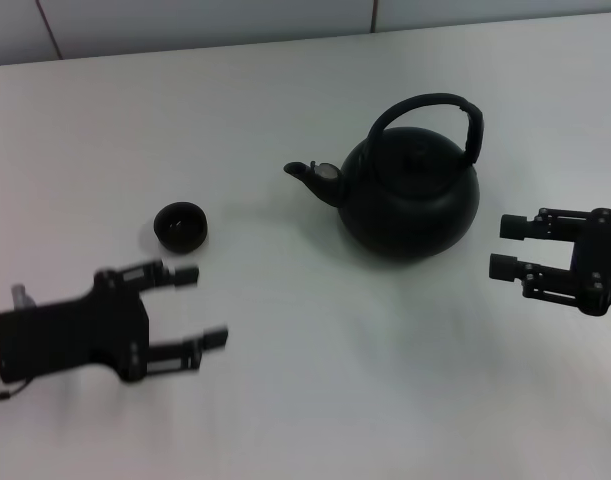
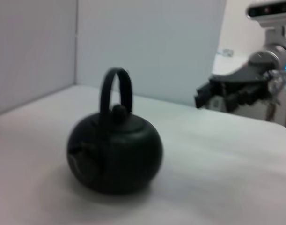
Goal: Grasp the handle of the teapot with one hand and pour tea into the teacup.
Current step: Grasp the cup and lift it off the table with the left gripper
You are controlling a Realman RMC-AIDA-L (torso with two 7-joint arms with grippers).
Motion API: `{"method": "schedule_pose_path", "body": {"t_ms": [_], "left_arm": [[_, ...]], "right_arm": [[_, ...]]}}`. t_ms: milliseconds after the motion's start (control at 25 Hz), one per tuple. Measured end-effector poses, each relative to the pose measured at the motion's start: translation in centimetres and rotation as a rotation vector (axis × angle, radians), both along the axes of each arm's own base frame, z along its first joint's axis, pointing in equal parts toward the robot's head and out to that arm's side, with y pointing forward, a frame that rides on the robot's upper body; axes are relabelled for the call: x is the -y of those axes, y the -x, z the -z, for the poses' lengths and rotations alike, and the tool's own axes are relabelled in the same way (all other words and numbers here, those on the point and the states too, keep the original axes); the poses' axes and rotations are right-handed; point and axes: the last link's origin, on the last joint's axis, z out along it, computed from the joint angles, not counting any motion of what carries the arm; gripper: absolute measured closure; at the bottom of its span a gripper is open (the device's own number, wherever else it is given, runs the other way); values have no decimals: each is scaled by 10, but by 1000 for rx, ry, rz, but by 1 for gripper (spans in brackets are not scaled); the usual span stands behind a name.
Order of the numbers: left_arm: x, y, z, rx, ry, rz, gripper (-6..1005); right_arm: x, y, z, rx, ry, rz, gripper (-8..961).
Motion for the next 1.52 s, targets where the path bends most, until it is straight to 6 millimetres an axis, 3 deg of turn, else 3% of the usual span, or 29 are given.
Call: {"method": "schedule_pose_path", "body": {"t_ms": [320, 560, 640, 1000, 1520], "left_arm": [[-10, -4, 7, 167, -239, 11, 185], [-12, 10, 12, 204, -383, -60, 185], [-10, 29, 16, 194, -511, -158, 185], [-9, 46, 29, 98, -502, -241, 185], [-24, 41, 38, 45, -456, -244, 186]], "right_arm": [[-1, 4, 3, -52, -40, -25, 395], [-1, 4, 2, -56, -47, -27, 395], [-1, 5, 1, -62, -51, -32, 395], [-4, 9, 1, -78, -54, -46, 395], [-5, 15, 7, -121, -30, -66, 395]]}}
